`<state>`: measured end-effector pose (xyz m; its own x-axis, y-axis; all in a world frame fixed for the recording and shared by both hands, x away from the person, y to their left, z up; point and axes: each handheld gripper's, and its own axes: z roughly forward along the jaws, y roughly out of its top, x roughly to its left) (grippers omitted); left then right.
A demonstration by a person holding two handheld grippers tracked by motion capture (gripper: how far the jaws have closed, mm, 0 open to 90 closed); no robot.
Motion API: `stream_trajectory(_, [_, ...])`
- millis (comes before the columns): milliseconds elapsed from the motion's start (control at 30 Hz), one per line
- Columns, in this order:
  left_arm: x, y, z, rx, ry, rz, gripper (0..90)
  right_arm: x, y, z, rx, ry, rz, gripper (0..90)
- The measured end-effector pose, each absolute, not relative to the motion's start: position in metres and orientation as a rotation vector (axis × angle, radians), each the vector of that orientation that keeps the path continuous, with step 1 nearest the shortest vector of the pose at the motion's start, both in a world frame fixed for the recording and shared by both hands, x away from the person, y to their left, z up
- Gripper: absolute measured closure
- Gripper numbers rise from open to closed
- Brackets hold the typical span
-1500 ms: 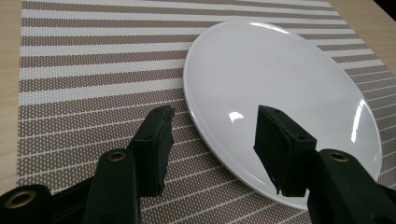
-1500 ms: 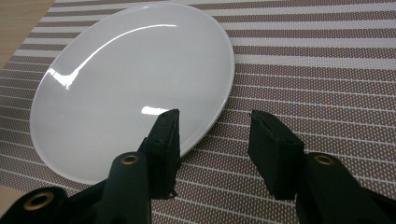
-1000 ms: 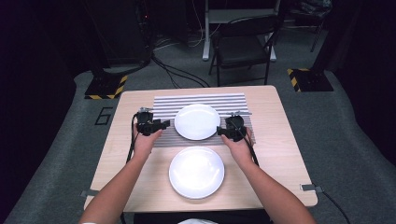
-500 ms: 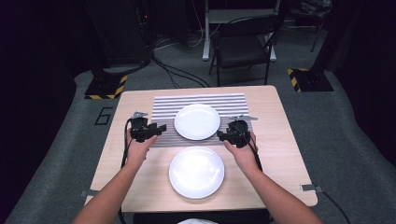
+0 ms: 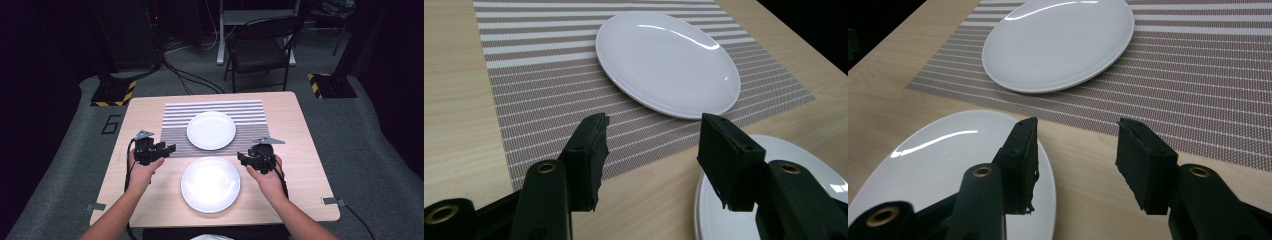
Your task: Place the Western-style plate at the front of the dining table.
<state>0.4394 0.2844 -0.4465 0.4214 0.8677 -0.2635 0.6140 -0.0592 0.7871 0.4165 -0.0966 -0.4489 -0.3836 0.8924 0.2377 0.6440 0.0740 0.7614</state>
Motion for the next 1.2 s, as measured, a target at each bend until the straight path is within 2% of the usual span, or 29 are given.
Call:
stream_trajectory(433, [0.422,0.291,-0.475,1.793,1.313,0.339,44.2,0.401,-0.107,-0.468,1.57,2.074,1.199,49.0])
stream_trajectory(667, [0.42,0.293,-0.497,1.837,1.333,0.375,44.2,0.402,-0.11,-0.48,1.547,2.069,1.153,48.4])
stream_trajectory(1067, [0.417,0.299,-0.502,1.837,1.323,0.397,43.7,0.402,-0.11,-0.496,1.495,2.101,1.063,47.9])
stream_trajectory(1200, [0.42,0.306,-0.501,1.831,1.329,0.431,40.4,0.406,-0.117,-0.497,1.465,2.099,1.036,47.1])
